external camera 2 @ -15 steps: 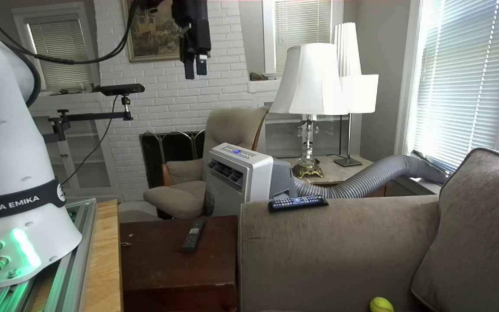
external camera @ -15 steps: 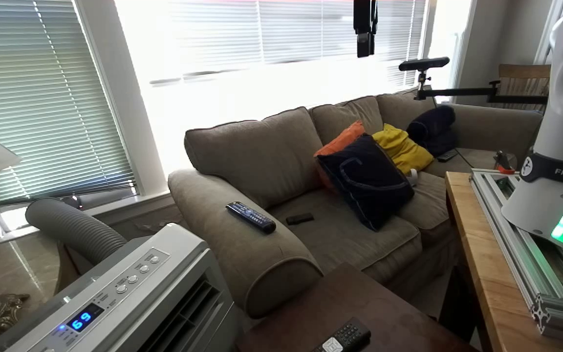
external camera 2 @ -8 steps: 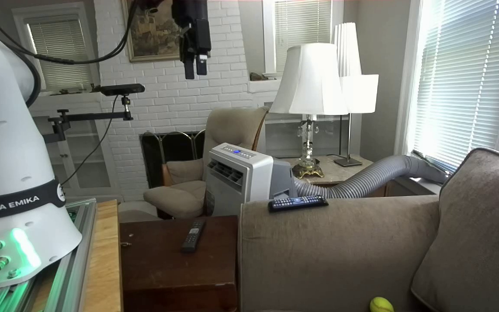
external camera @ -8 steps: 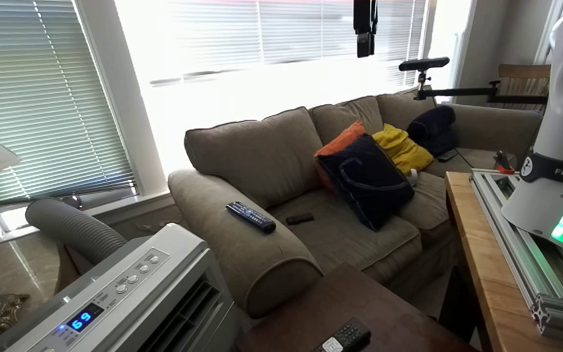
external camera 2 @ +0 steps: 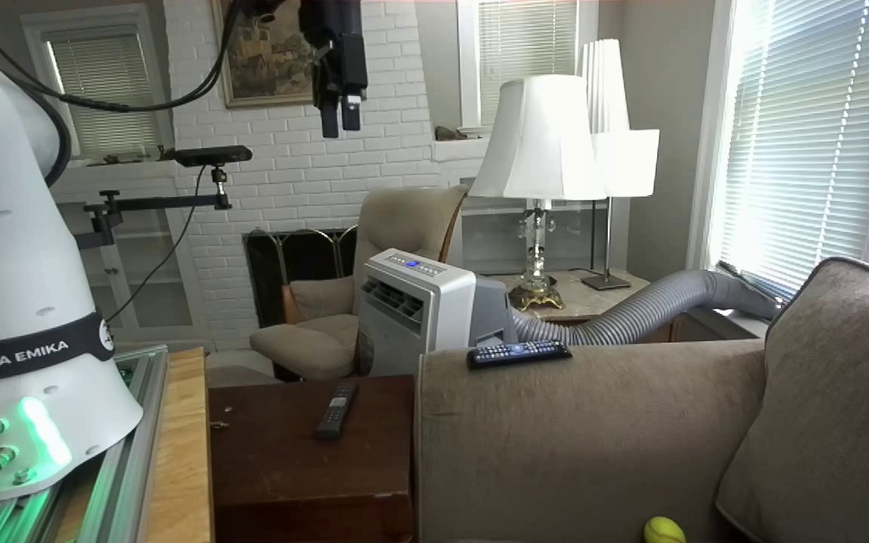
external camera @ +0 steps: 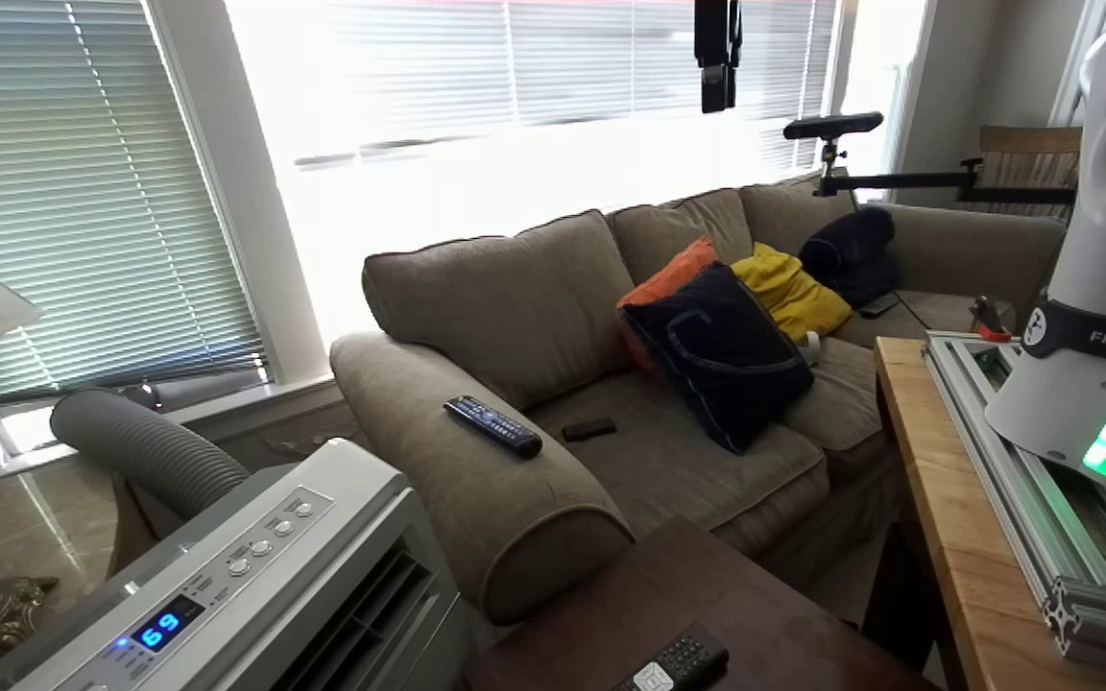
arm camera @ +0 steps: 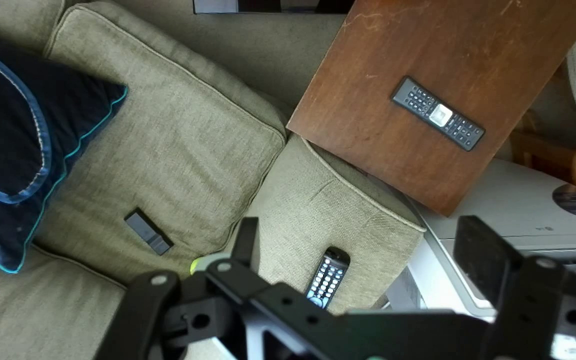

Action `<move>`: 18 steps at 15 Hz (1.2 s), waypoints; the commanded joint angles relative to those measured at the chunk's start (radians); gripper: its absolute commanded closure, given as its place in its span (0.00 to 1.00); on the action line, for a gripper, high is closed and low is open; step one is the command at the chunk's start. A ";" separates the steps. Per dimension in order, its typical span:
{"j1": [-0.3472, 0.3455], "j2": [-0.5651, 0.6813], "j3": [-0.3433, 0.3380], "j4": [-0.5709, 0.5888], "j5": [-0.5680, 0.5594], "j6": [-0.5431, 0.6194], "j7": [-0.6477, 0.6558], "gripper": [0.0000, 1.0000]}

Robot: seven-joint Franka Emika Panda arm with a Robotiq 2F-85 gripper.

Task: Press on the machine

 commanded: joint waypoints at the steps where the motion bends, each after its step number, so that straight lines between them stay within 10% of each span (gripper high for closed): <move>1: -0.009 0.000 0.008 0.002 0.005 -0.002 -0.004 0.00; 18: 0.038 0.074 0.007 0.020 0.077 0.139 -0.029 0.00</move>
